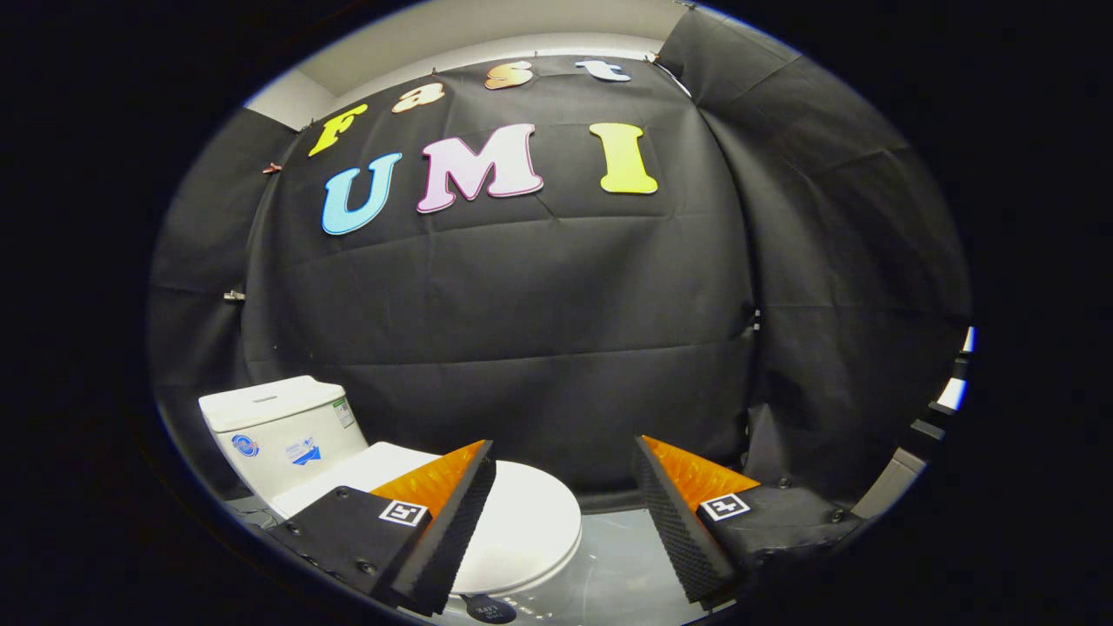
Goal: Open the toilet lid.
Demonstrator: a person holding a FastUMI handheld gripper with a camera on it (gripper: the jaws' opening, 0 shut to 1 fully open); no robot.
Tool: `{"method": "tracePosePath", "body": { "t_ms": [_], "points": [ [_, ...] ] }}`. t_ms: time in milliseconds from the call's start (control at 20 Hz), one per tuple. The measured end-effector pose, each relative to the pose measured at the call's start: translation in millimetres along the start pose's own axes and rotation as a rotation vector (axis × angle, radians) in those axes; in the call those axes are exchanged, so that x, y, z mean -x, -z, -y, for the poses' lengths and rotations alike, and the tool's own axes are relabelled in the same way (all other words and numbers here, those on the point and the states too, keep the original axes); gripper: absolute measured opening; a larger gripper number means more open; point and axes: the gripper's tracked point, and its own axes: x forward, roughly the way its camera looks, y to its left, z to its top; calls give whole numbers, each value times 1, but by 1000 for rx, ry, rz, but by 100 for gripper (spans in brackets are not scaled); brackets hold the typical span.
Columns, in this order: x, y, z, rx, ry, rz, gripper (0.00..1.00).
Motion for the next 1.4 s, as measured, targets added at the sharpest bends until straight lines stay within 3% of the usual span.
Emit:
{"method": "tracePosePath", "body": {
  "t_ms": [1400],
  "points": [
    [-4,34,1,-66,18,-115,98]
  ]
}}
